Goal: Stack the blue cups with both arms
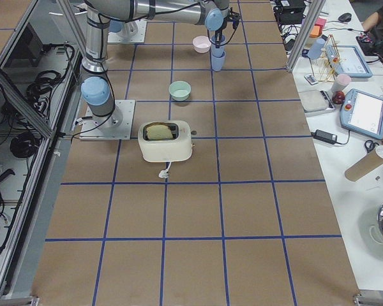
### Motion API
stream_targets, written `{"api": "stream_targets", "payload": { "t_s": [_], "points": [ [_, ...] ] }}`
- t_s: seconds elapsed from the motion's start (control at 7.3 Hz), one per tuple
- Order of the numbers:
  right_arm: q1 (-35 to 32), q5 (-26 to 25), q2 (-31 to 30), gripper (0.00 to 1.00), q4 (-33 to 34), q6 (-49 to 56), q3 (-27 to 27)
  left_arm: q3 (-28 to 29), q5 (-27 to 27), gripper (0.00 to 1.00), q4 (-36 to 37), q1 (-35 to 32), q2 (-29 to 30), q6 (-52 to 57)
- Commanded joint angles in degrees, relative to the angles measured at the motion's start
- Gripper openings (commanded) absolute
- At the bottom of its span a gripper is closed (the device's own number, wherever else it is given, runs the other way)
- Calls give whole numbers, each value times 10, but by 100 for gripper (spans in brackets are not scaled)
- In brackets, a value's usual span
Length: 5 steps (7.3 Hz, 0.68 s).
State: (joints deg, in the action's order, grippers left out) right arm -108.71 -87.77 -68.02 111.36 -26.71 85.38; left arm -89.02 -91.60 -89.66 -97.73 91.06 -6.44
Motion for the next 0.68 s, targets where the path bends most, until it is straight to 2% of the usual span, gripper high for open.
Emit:
{"api": "stream_targets", "payload": {
  "t_s": [0.0,0.14,0.27,0.41,0.55],
  "points": [
    [3,0,2,6,4,0,0,0,-1,100,0,0,0,1],
    [3,-2,5,36,23,-4,1,-1,-1,100,-1,0,-1,2],
    [3,0,10,90,27,-11,-5,-1,-1,100,0,0,-1,3],
    [5,0,10,100,26,-10,-7,-1,-1,100,-1,0,-1,5],
    [9,0,9,100,25,-7,-20,-1,-2,100,-1,0,-1,5]
  ]
}}
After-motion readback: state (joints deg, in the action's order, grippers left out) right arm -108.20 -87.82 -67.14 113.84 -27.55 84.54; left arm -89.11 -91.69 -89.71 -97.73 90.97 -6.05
